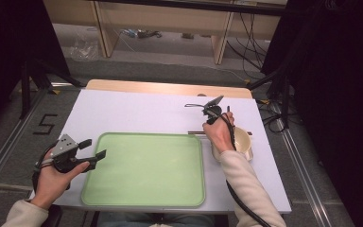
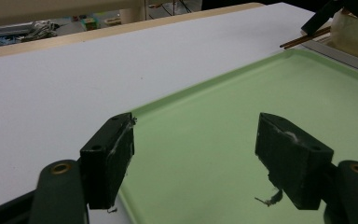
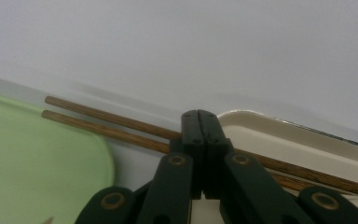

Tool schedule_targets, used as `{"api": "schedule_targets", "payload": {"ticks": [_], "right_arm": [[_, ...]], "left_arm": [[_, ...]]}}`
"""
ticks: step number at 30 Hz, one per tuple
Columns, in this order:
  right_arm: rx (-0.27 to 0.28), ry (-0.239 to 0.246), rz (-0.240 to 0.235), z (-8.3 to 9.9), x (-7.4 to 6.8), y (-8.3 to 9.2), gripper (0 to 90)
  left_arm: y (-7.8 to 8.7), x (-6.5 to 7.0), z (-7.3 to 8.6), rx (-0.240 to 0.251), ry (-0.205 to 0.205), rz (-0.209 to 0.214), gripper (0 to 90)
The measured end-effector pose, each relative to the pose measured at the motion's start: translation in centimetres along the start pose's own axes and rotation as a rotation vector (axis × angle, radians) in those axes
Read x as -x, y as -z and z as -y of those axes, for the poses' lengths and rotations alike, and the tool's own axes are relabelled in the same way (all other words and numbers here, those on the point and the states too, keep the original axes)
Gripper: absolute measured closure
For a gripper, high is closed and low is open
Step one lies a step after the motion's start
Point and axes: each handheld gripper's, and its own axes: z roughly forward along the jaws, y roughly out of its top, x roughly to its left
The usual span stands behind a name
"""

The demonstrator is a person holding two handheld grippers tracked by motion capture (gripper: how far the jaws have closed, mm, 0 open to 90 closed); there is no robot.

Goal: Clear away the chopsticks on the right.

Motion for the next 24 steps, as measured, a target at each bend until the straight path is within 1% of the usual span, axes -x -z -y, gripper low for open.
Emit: {"api": "schedule_targets", "payload": {"ticks": [5, 6, 8, 13, 15, 19, 20, 21, 23, 24], "right_arm": [[0.009, 0.023, 0.001, -0.06, 0.17, -0.06, 90.0], [0.003, 0.033, 0.0, -0.06, 0.23, -0.03, 90.0], [0.0, 0.005, 0.002, -0.04, 0.02, 0.0, 90.0], [0.0, 0.002, -0.003, -0.07, 0.0, -0.05, 90.0], [-0.006, -0.003, -0.036, -0.08, 0.09, -0.05, 90.0], [-0.004, 0.005, -0.028, -0.11, 0.11, -0.05, 90.0], [-0.008, 0.009, 0.012, -0.13, 0.01, 0.02, 90.0], [-0.003, 0.005, -0.002, -0.12, 0.02, -0.03, 90.0], [-0.003, 0.005, -0.001, -0.13, 0.01, -0.04, 90.0], [-0.003, 0.017, 0.001, -0.16, 0.07, -0.05, 90.0]], "left_arm": [[0.0, 0.0, 0.0, 0.0, -0.001, 0.001, 28.0], [0.0, 0.0, 0.0, 0.0, -0.002, 0.0, 28.1], [0.0, 0.0, 0.0, 0.0, -0.002, 0.0, 28.1], [0.0, 0.01, 0.01, 0.0, 0.0, 0.0, 28.0], [0.0, 0.02, 0.01, 0.0, 0.0, 0.0, 28.0], [0.0, 0.0, 0.0, -0.001, -0.003, 0.0, 28.0], [0.0, 0.0, 0.0, -0.001, -0.002, 0.0, 28.1], [0.01, 0.0, 0.0, -0.001, -0.003, 0.0, 28.0], [0.0, 0.01, 0.01, 0.0, -0.002, 0.0, 28.0], [0.0, 0.01, 0.01, 0.0, -0.001, 0.0, 28.0]]}}
